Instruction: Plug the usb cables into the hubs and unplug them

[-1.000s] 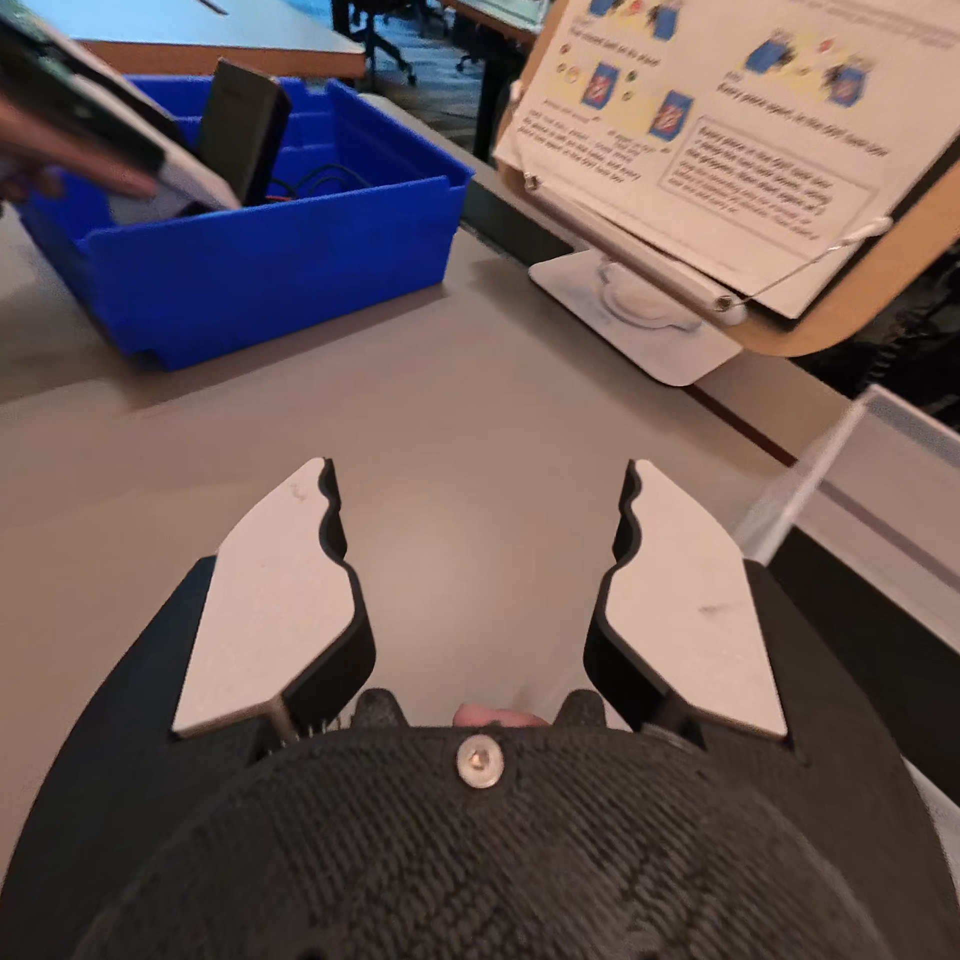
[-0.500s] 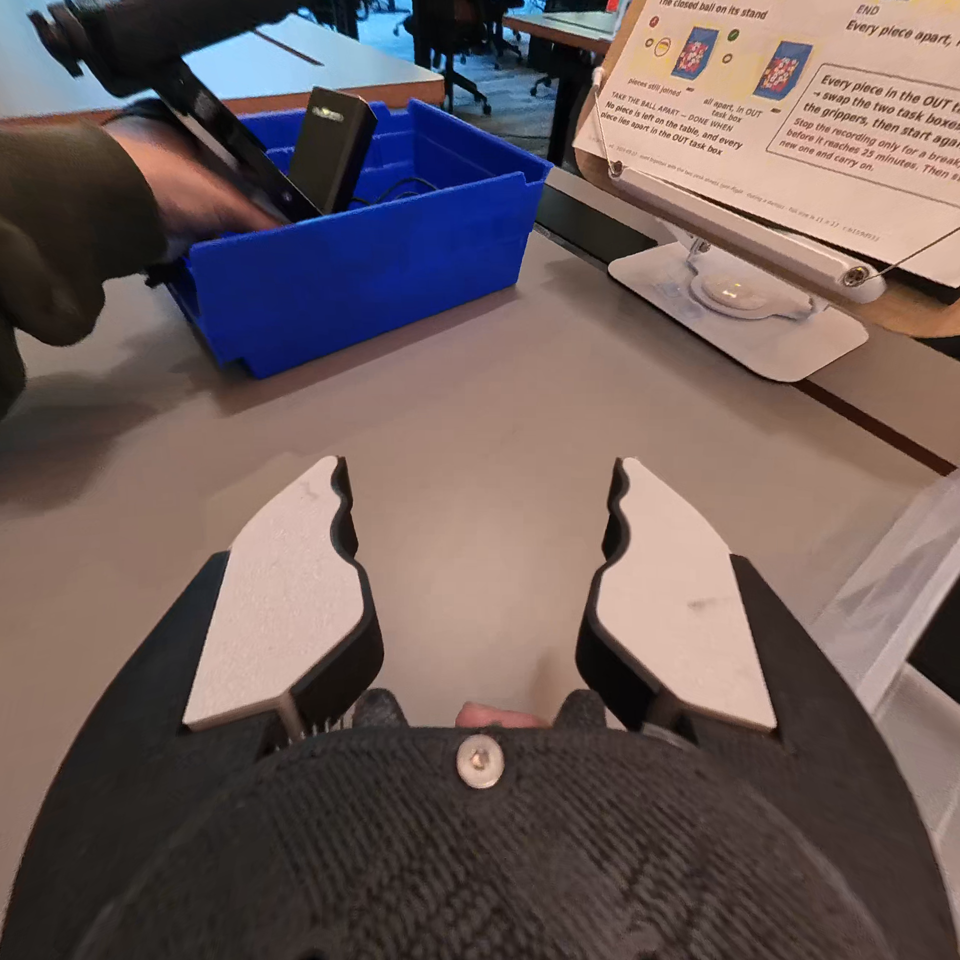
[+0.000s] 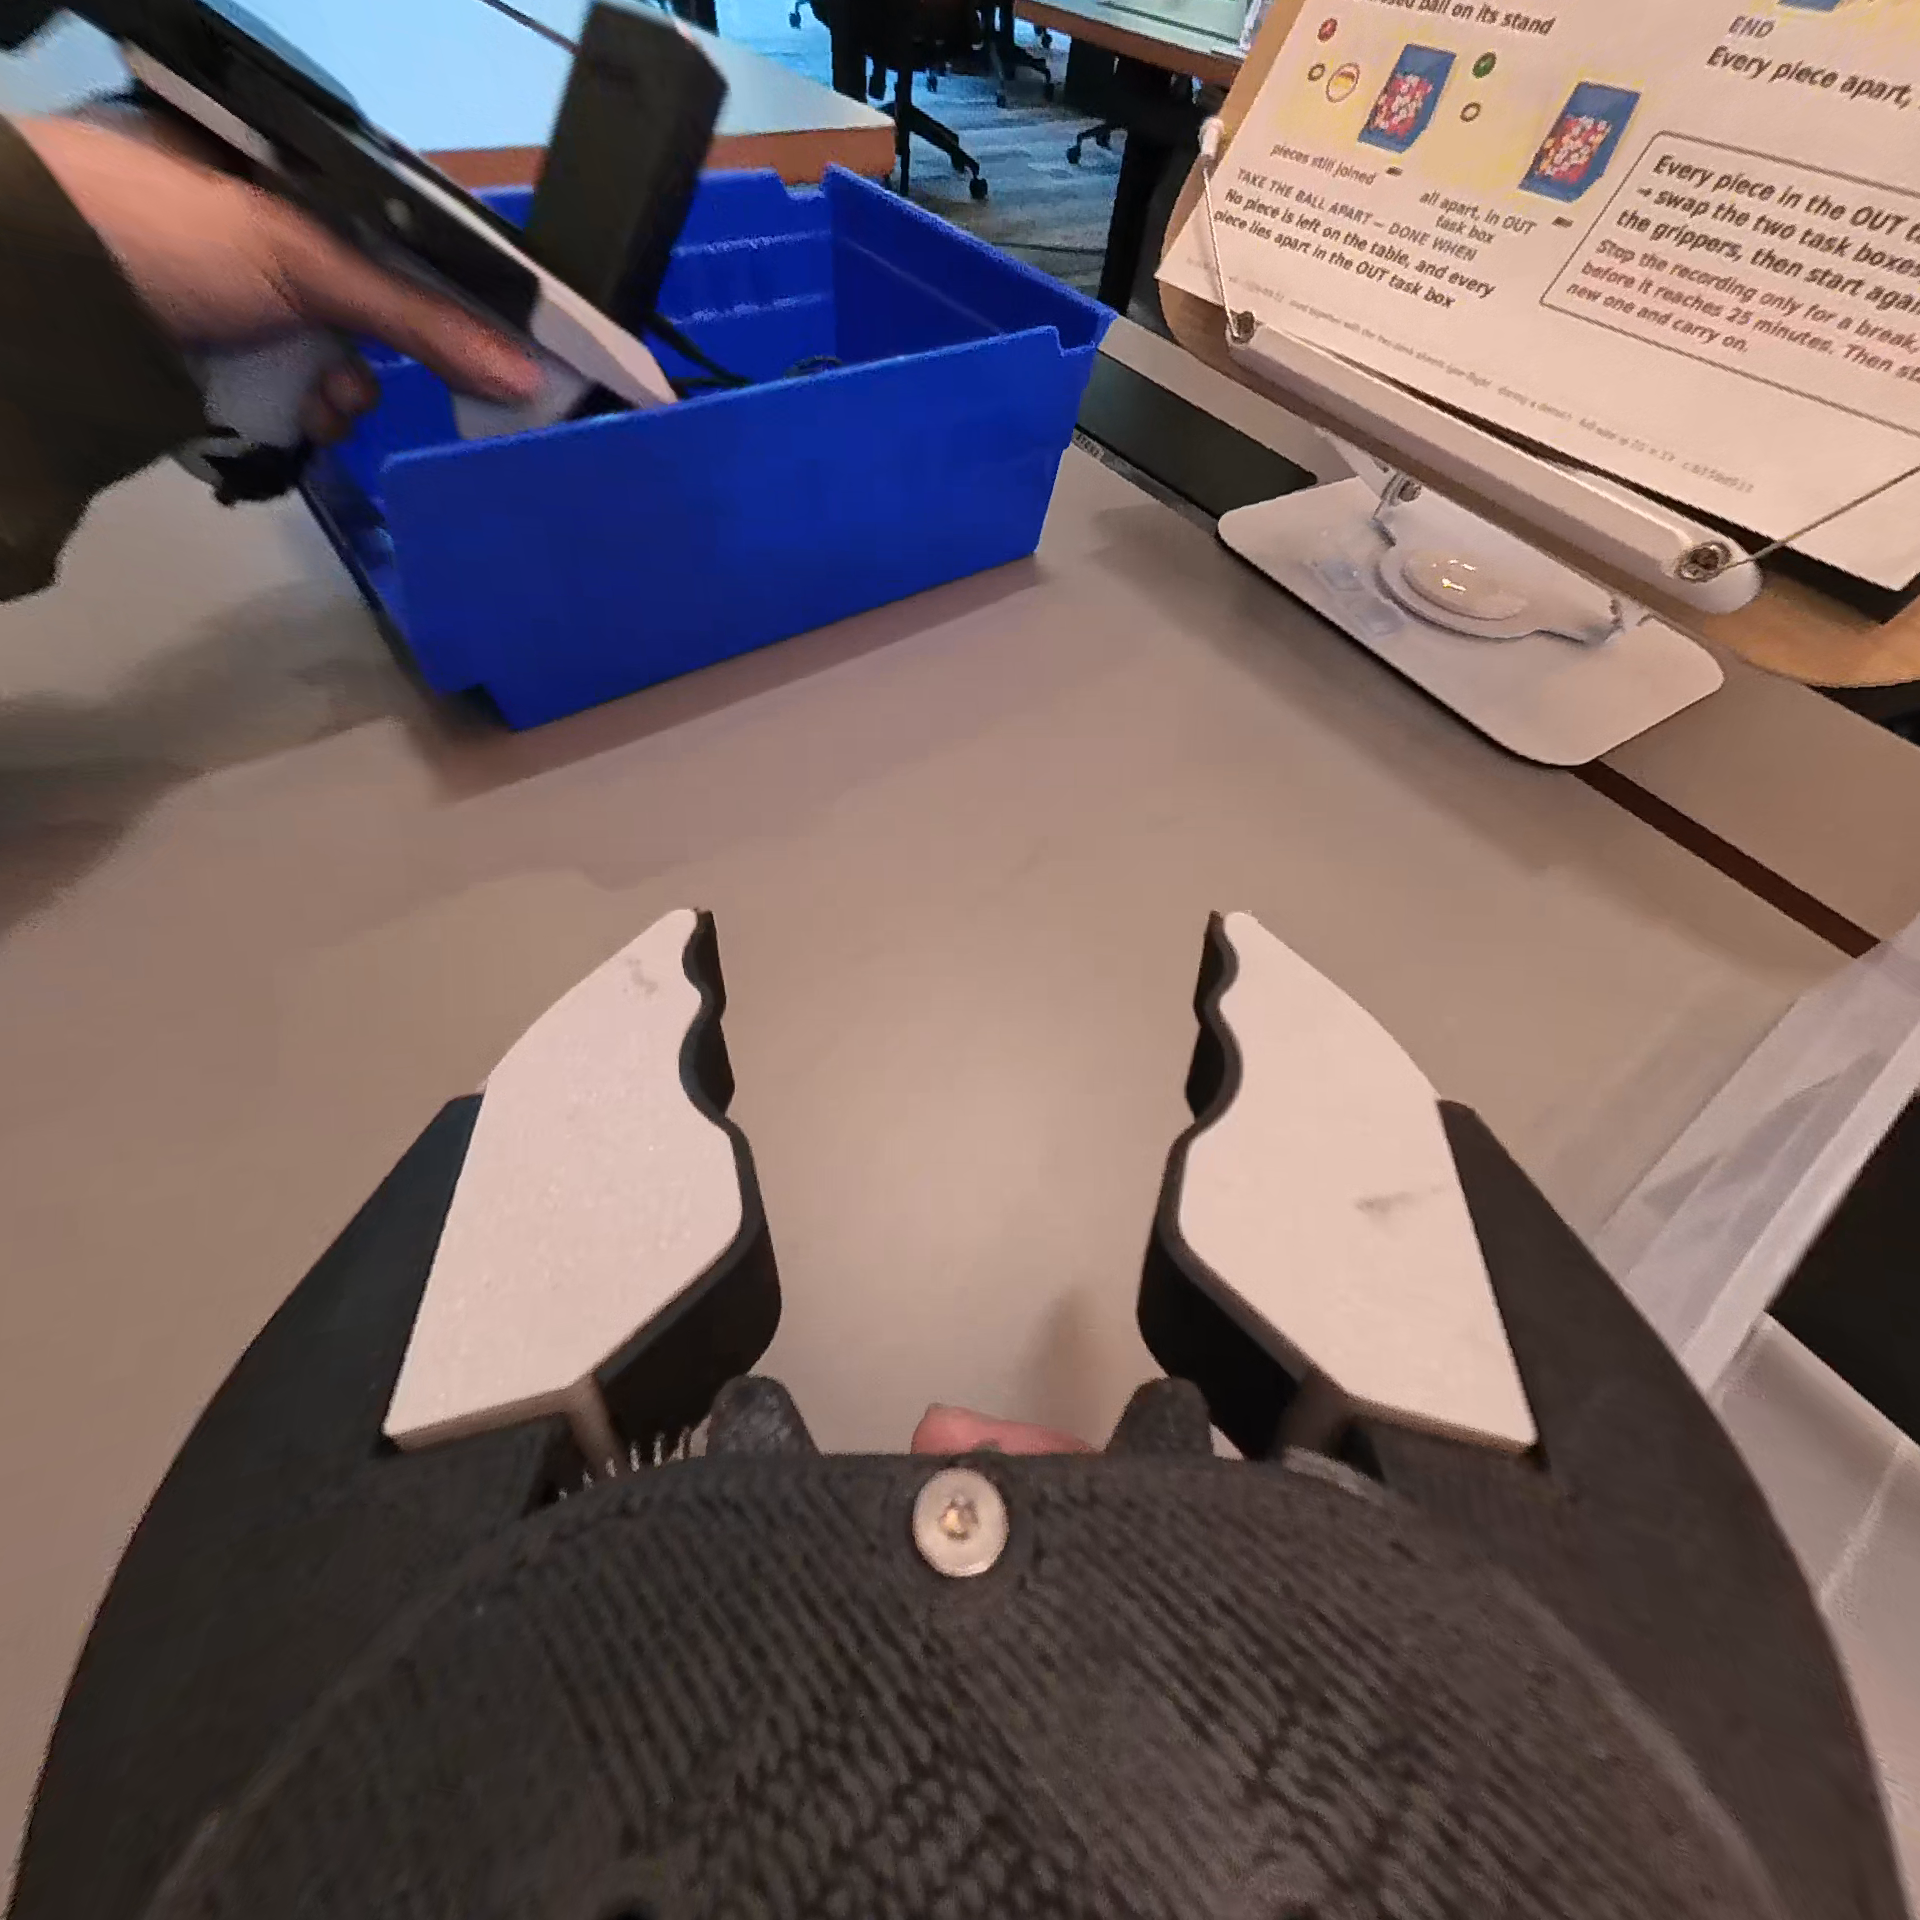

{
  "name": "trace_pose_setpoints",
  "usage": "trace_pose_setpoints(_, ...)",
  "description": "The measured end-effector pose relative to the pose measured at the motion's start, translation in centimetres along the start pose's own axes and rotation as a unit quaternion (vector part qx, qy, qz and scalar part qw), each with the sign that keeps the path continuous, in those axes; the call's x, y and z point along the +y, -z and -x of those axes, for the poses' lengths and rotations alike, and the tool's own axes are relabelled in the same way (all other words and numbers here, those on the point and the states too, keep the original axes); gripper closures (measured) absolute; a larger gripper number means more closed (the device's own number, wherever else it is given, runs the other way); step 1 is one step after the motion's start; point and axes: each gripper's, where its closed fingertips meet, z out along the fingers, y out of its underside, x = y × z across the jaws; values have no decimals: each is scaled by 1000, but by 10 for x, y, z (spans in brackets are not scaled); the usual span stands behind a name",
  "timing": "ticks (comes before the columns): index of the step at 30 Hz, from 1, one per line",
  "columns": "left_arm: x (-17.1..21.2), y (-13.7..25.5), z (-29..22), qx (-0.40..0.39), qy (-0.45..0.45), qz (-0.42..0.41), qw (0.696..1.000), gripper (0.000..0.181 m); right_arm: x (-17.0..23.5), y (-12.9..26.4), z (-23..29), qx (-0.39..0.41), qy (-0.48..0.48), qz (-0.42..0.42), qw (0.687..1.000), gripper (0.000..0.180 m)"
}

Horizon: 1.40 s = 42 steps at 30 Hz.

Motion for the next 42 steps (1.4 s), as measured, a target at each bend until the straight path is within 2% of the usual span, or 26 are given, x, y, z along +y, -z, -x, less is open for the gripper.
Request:
trace_pose_setpoints(6,-42,46,-16,107,-26,-148,983,115,-4,-1,11,3,32,7,999,93)
trace_pose_setpoints(11,-76,116,-42,247,-1,-278,928,117,-20,-2,40,-39,15,-23,999,92)
trace_pose_setpoints(15,-89,160,-63,317,18,-313,895,118,-39,2,62,-53,7,-56,997,93)
trace_pose_setpoints(17,-95,188,-81,375,32,-337,863,117,-56,12,73,-56,23,-89,994,93)
trace_pose_setpoints(21,-95,249,-130,486,1,-390,782,118,-99,49,83,-37,69,-164,983,90)
trace_pose_setpoints(24,-82,270,-171,547,-40,-385,743,118,-129,80,84,8,115,-224,968,91)
trace_pose_setpoints(28,-51,262,-220,576,-106,-367,723,118,-145,105,99,55,274,-253,926,95)
trace_pose_setpoints(30,-37,242,-236,571,-132,-352,730,118,-136,104,105,54,333,-214,917,93)
trace_pose_setpoints(32,-24,219,-248,571,-141,-329,738,118,-127,103,109,44,366,-204,907,102)
trace_pose_setpoints(34,-14,201,-259,584,-142,-314,735,118,-111,100,123,-49,340,-191,920,112)
trace_pose_setpoints(36,-4,187,-269,593,-151,-307,729,118,-104,102,127,-139,260,-195,935,117)
trace_pose_setpoints(39,15,177,-284,617,-177,-286,711,118,-107,96,98,-166,126,-228,951,122)
trace_pose_setpoints(42,36,172,-300,640,-212,-251,694,118,-104,98,95,-239,62,-251,936,112)
